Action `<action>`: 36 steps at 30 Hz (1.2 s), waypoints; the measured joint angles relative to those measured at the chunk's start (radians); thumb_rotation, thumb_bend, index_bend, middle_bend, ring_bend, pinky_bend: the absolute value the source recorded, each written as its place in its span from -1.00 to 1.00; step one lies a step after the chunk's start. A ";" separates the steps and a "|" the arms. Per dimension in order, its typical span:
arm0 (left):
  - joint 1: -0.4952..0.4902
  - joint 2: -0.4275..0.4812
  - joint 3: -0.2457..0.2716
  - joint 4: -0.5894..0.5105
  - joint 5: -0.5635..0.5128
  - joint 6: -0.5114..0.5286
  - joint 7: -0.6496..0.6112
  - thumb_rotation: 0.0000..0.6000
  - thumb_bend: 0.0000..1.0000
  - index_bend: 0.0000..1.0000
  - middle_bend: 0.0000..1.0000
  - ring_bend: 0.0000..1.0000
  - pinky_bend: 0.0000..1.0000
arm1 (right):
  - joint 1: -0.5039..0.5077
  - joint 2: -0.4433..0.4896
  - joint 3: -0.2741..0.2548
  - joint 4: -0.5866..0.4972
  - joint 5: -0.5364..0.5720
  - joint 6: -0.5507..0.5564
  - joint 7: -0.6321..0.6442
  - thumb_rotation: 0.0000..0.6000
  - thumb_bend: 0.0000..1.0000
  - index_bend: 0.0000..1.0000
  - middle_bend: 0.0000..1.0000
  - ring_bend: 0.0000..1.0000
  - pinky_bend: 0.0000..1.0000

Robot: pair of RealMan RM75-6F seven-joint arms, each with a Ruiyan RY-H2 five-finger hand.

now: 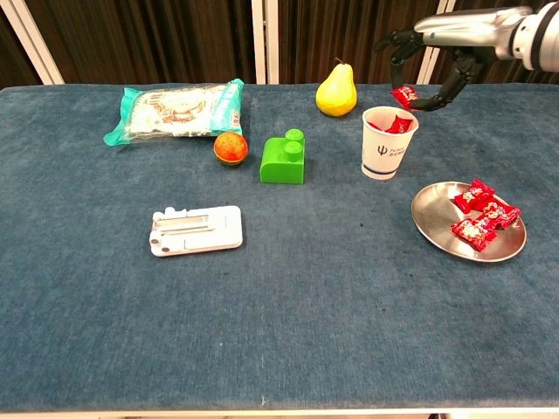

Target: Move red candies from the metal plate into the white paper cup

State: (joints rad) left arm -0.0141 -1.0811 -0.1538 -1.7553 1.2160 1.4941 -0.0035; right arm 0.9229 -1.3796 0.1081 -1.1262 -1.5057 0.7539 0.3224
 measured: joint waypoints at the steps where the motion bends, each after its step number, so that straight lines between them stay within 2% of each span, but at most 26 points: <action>1: 0.000 0.000 0.000 0.000 -0.001 0.000 -0.001 1.00 -0.30 -0.76 -1.00 -1.00 -1.00 | 0.003 -0.007 0.000 0.006 -0.005 0.004 0.007 1.00 0.17 0.22 -0.81 -1.00 -1.00; 13: -0.001 0.000 -0.002 0.001 -0.002 -0.002 -0.005 1.00 -0.30 -0.76 -1.00 -1.00 -1.00 | 0.031 -0.017 -0.024 0.006 -0.038 0.005 0.018 1.00 0.17 0.18 -0.81 -1.00 -1.00; 26: -0.003 -0.002 -0.001 0.002 -0.003 -0.005 0.004 1.00 -0.30 -0.76 -1.00 -1.00 -1.00 | 0.036 -0.021 -0.045 0.005 -0.020 -0.032 -0.005 1.00 0.11 -0.29 -0.81 -1.00 -1.00; 31: -0.002 0.000 -0.001 0.001 -0.003 -0.005 0.003 1.00 -0.30 -0.76 -1.00 -1.00 -1.00 | 0.029 -0.011 -0.042 -0.008 -0.020 -0.011 -0.001 1.00 0.09 -0.35 -0.81 -1.00 -1.00; 36: 0.000 0.002 -0.002 -0.001 -0.004 -0.002 -0.003 1.00 -0.30 -0.76 -1.00 -1.00 -1.00 | -0.005 0.034 -0.036 -0.068 -0.026 0.077 -0.005 1.00 0.00 -0.37 -0.81 -1.00 -1.00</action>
State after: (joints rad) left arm -0.0143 -1.0795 -0.1557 -1.7560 1.2119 1.4920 -0.0063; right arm 0.9178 -1.3460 0.0723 -1.1945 -1.5316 0.8306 0.3172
